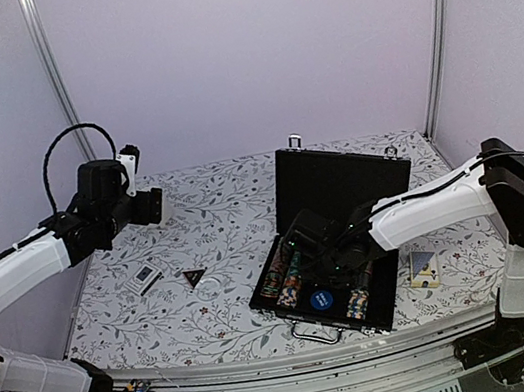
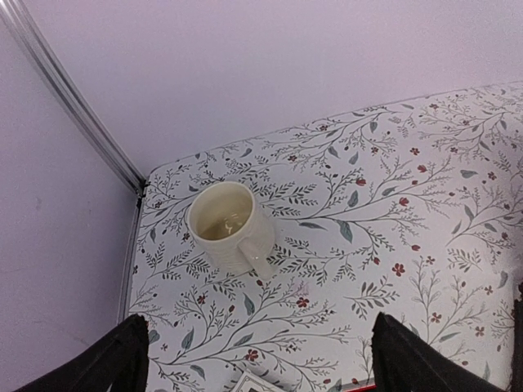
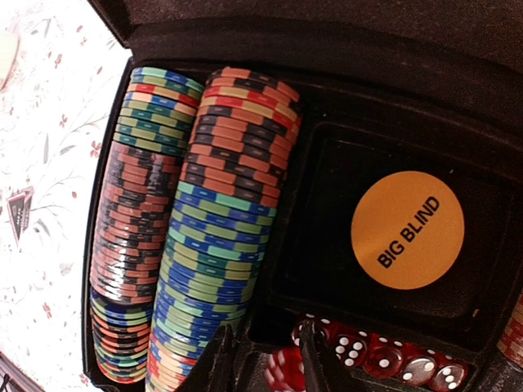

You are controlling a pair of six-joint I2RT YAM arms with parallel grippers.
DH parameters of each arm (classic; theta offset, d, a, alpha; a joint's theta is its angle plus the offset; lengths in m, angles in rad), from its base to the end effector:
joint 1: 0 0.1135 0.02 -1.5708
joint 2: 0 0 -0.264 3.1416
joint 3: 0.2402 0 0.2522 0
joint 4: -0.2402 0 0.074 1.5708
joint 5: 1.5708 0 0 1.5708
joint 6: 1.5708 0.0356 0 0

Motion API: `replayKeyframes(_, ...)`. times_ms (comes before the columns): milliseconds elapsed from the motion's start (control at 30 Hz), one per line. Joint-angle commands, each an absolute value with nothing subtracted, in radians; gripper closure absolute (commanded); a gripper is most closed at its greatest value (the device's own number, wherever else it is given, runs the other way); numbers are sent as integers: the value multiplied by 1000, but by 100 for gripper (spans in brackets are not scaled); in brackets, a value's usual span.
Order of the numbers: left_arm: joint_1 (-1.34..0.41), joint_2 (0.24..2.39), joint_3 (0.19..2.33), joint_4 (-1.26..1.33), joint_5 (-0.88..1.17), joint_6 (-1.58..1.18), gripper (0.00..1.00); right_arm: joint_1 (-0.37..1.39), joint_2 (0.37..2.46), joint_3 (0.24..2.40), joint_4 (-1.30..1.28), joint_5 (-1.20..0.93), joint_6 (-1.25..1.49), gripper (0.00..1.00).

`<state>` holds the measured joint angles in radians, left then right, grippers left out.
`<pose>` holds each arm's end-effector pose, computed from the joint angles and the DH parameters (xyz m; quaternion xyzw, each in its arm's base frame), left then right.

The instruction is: Pack up texas hold em set

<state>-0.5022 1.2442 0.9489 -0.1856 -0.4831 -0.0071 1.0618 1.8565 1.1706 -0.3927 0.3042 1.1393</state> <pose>0.2540 -0.1206 0.3008 0.0832 0.8354 0.0712 0.5386 0.1911 0.3205 0.1629 0.0740 0.9565 0.1481 0.2401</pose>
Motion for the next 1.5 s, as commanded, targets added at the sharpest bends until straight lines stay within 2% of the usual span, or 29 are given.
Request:
replayKeyframes(0,-514,1253,959,-184,-486,1,5,1062,1861,1189,-354,283,1123,71)
replayKeyframes(467,-516,1252,959,-183,-488,1,5,1062,1812,1176,-334,299,1053,71)
replayKeyframes(733,-521,1249,959,-184,-489,2,5,1083,1716,1071,-341,243,839,54)
replayKeyframes(967,-529,1251,959,-185,-490,1,5,1093,1691,1023,-342,138,570,47)
replayKeyframes(1200,-535,1260,957,-185,-505,6,5,1094,1718,1062,-367,110,373,55)
replayKeyframes(1467,-544,1271,959,-185,-506,8,5,1097,1786,1103,-416,138,304,64)
